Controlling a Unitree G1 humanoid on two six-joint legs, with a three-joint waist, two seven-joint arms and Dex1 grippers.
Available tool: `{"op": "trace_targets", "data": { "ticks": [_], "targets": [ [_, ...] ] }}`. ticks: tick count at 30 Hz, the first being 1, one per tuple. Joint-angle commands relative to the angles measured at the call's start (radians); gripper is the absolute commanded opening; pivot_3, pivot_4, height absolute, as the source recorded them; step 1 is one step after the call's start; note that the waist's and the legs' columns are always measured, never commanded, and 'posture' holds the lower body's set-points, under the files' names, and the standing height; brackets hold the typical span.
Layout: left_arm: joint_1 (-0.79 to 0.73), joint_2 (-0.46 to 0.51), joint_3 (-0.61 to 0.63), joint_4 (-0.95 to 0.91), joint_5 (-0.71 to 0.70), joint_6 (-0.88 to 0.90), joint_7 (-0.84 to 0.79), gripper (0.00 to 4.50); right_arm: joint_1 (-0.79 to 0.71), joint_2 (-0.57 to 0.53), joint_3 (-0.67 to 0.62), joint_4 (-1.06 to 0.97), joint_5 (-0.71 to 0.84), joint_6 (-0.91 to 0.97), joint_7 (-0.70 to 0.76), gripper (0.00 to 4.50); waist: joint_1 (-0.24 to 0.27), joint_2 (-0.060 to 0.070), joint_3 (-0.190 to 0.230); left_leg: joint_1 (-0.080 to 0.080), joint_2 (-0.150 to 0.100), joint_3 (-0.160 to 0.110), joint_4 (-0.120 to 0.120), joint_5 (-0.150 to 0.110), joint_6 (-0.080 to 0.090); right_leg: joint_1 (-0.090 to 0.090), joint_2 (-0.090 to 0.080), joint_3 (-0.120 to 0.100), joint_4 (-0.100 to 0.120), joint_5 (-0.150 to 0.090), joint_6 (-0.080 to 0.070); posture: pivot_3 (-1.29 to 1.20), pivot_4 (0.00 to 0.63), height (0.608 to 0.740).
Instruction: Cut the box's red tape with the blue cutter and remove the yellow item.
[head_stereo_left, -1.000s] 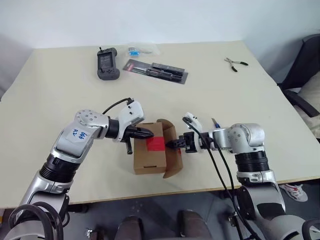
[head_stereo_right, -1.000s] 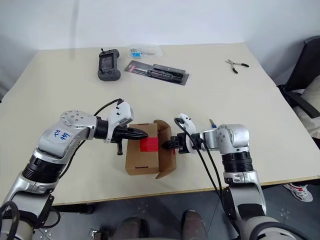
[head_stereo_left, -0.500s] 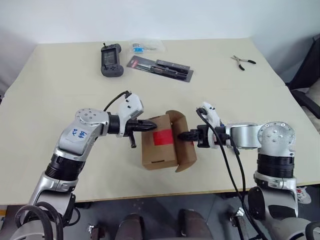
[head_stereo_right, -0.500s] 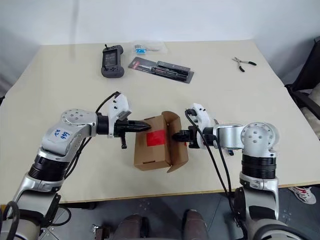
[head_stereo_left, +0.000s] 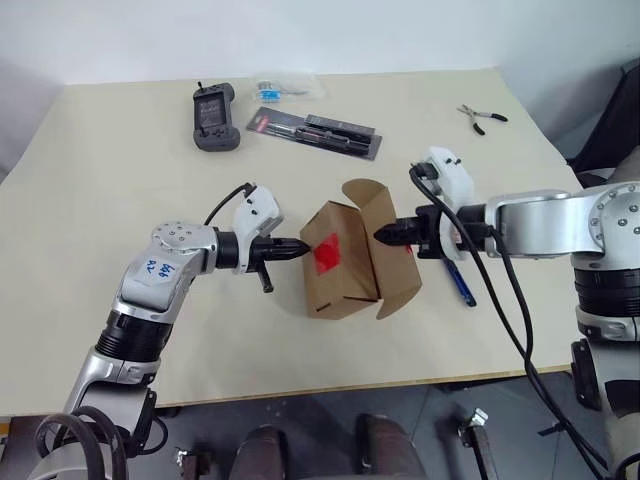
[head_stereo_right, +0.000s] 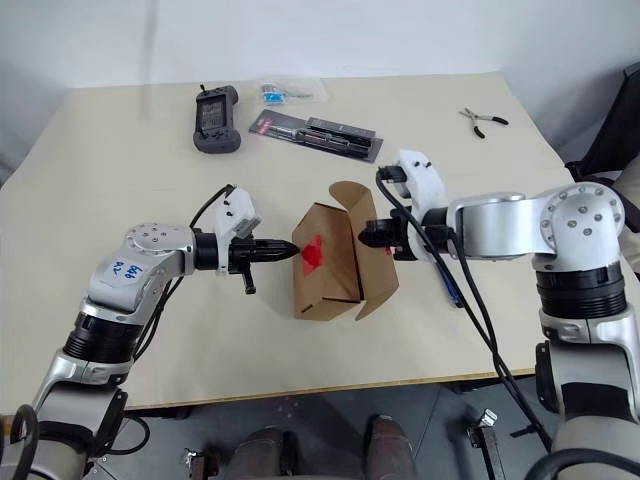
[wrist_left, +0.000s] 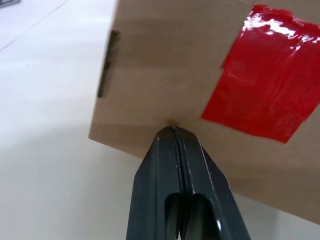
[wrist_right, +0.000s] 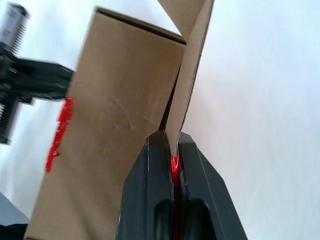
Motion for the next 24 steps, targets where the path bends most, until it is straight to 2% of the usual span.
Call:
{"op": "trace_targets", "data": {
  "ticks": [1, 6, 10, 15, 24],
  "targets": [
    [0.006, -0.007, -0.001, -0.012, -0.008, -0.012, -0.001, 0.0, -0.013, 0.025, 0.034, -0.052, 0.034, -0.055, -0.029, 0.02, 0.001, 0.0, 0.0, 0.0, 0.0, 0.0, 0.0, 0.0, 0.0, 0.0, 0.0, 0.0, 0.0, 0.0, 0.0, 0.0, 0.15, 0.74],
    [0.002, 0.043, 0.034, 0.025, -0.005, -0.036, -0.023, 0.0, -0.024, 0.023, 0.133, -0.033, 0.034, -0.069, -0.153, 0.02, 0.001, 0.0, 0.0, -0.002, 0.0, -0.001, 0.002, 0.0, 0.001, 0.0, -0.001, -0.001, 0.0, 0.0, 0.0, 0.0, 0.15, 0.74],
    [-0.098, 0.094, 0.143, 0.082, -0.071, -0.02, -0.045, 0.0, -0.061, 0.018, 0.216, -0.014, 0.034, -0.068, -0.252, 0.02, -0.006, -0.001, 0.001, -0.004, 0.001, -0.001, 0.001, 0.0, 0.0, -0.004, 0.0, -0.002, 0.002, 0.0, 0.0, 0.0, 0.15, 0.74],
    [-0.226, 0.045, 0.257, 0.058, -0.201, 0.051, -0.014, 0.0, -0.1, 0.028, 0.244, 0.001, 0.034, -0.066, -0.274, 0.02, -0.003, -0.001, 0.001, -0.026, 0.0, -0.003, 0.01, 0.001, 0.0, -0.023, -0.001, -0.005, 0.007, 0.001, 0.001, 0.0, 0.15, 0.74],
    [-0.229, -0.026, 0.184, -0.034, -0.251, 0.085, -0.024, 0.0, -0.2, -0.1, 0.3, -0.032, 0.034, -0.003, -0.251, 0.02, -0.002, -0.001, 0.002, -0.028, 0.0, -0.005, 0.011, 0.0, 0.001, -0.023, -0.004, -0.012, 0.008, 0.002, 0.002, 0.0, 0.15, 0.74]
  ]
}}
